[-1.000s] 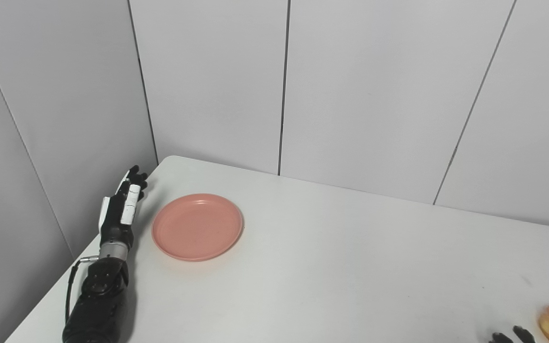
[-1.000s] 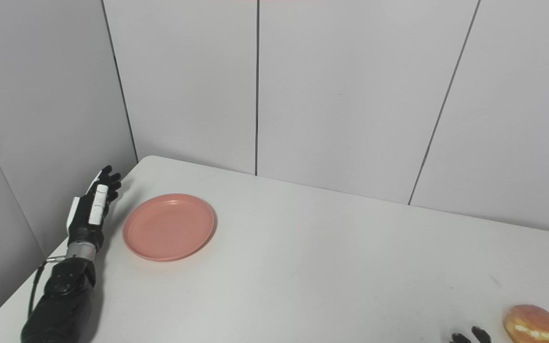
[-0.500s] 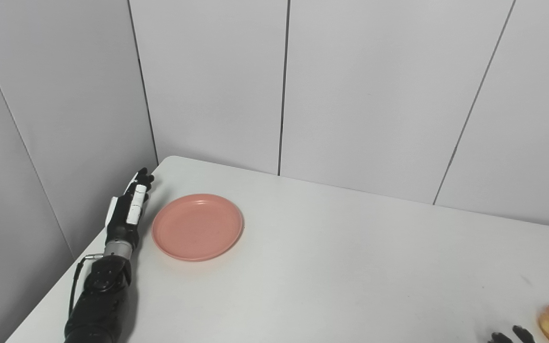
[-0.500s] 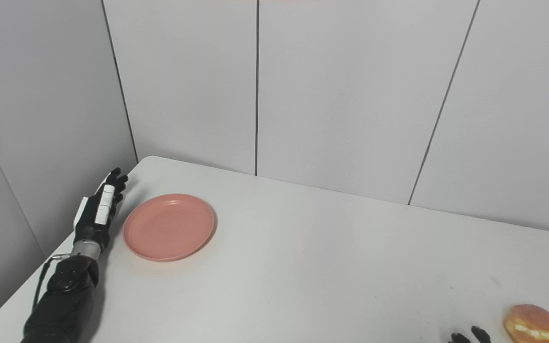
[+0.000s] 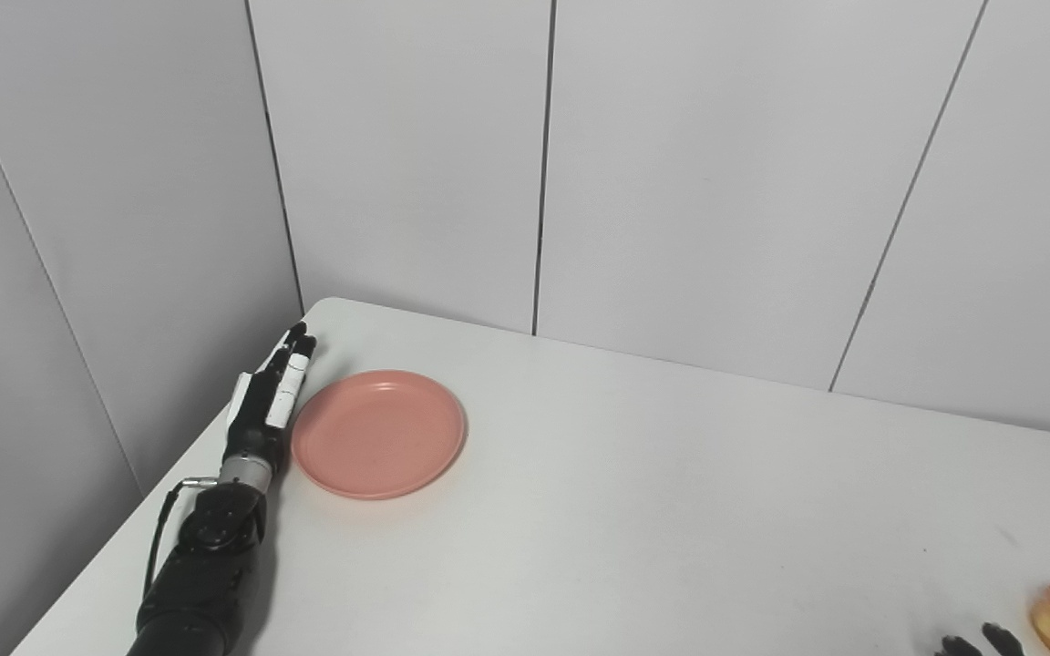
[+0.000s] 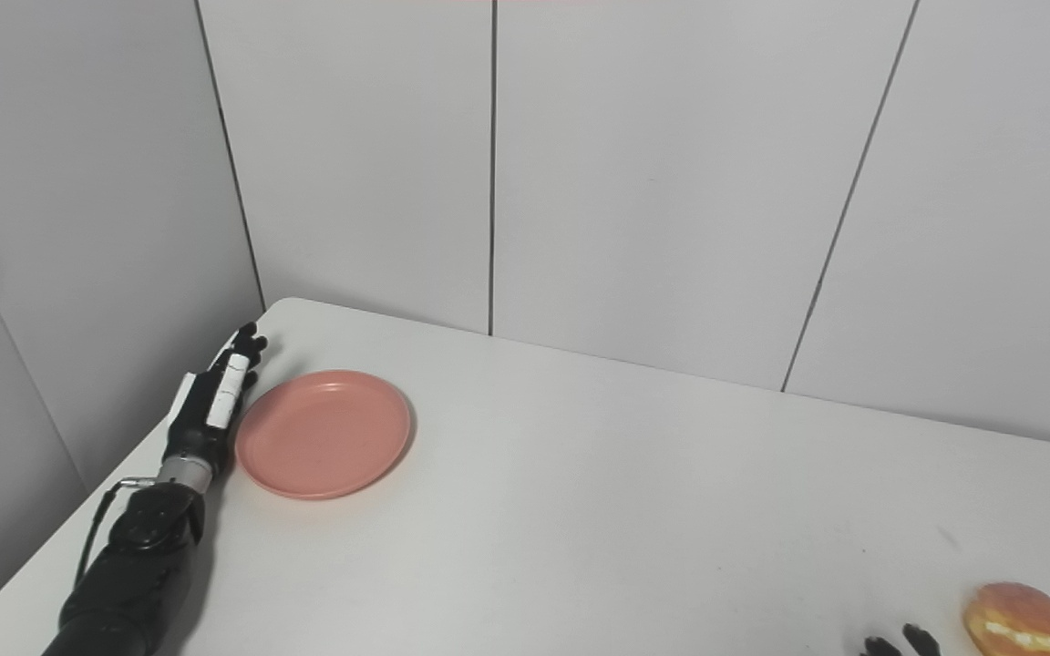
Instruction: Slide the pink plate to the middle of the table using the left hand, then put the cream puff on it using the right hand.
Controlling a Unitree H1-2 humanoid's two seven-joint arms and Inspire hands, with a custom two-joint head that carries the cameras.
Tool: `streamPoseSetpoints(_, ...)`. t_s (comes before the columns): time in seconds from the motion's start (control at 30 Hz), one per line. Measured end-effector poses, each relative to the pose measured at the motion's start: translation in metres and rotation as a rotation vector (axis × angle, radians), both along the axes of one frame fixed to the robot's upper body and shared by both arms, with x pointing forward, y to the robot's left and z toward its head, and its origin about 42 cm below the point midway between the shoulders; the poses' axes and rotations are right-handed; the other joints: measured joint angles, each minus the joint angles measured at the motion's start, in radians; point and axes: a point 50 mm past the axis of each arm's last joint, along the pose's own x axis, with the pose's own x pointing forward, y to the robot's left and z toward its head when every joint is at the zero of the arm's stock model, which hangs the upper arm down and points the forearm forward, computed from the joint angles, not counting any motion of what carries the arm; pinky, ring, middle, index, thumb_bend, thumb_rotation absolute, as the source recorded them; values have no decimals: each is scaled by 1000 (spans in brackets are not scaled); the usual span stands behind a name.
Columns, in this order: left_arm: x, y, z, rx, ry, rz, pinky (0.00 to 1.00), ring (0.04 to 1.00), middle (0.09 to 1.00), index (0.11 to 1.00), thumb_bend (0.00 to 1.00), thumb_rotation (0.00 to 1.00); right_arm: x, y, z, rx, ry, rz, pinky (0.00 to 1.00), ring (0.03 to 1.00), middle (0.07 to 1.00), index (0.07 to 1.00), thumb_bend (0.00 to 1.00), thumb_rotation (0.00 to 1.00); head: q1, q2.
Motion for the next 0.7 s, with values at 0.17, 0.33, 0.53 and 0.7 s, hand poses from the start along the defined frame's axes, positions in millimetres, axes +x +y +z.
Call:
streamPoseSetpoints(0.17,1,-2,0,5,5,-19,905,970,942,927,913,942,0,0,0,-2,0,-2,884,876,857,925,973,1000,-3,2)
streamPoseSetpoints(0.33,1,-6,0,15,10,-52,883,975,959,930,944,938,-1,0,1,-2,-1,-2,876,866,850,913,964,1000,-6,3)
streamPoseSetpoints(0.53,0,-14,-1,27,12,-95,877,962,945,937,946,917,-1,1,1,-6,-2,-3,866,865,848,910,963,1000,-9,5)
streamPoseSetpoints(0.7,-2,-34,-1,24,-6,-149,862,939,928,922,974,906,-2,0,1,-10,-2,-3,866,863,842,907,956,1000,-11,6)
